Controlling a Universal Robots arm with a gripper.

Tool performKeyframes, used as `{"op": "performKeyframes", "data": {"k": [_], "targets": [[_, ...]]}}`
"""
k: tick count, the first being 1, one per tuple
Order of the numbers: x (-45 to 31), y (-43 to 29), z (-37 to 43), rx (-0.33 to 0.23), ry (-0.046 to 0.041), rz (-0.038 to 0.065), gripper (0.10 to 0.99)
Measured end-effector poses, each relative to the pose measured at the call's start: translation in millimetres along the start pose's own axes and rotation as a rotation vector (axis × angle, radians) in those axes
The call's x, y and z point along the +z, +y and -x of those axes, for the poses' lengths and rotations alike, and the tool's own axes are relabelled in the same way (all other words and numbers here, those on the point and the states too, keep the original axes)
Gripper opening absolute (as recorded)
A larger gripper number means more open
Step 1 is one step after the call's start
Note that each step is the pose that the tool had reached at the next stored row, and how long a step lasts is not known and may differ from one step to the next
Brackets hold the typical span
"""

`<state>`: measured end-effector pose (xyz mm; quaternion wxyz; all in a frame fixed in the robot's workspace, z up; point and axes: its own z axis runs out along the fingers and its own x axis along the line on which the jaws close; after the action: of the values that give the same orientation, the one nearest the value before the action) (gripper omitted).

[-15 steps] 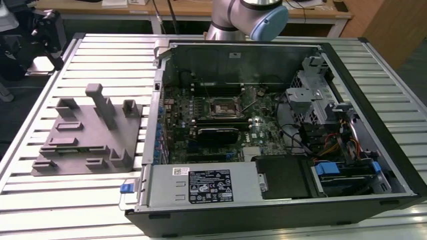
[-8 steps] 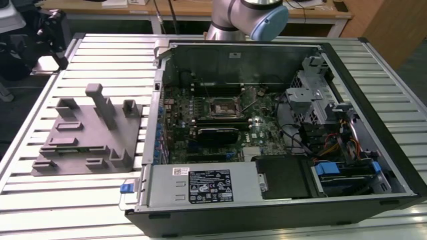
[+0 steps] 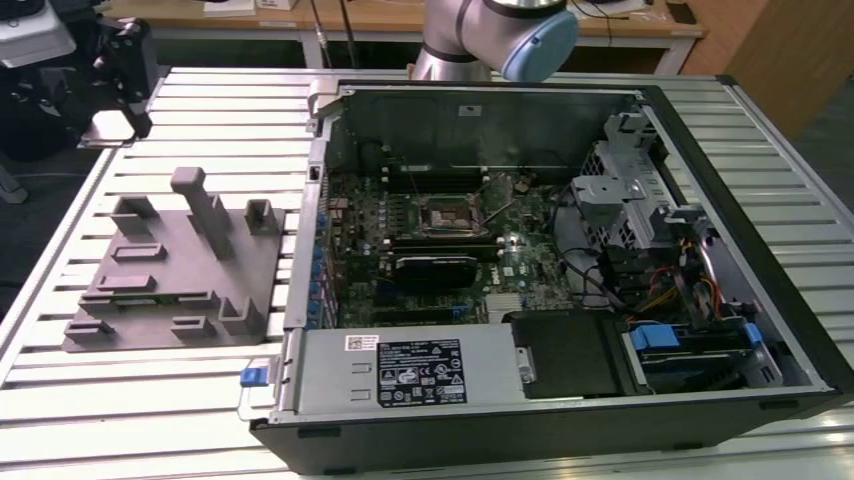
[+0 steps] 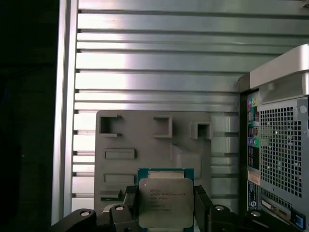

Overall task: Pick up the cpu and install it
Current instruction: 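Pick up the cpu and move it towards the insertion slot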

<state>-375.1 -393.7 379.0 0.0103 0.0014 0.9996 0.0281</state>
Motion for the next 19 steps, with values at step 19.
{"op": "performKeyframes", "data": {"k": [19], "targets": [[0.9, 3.8, 29.1, 0.000, 0.0000, 0.000, 0.545]]}}
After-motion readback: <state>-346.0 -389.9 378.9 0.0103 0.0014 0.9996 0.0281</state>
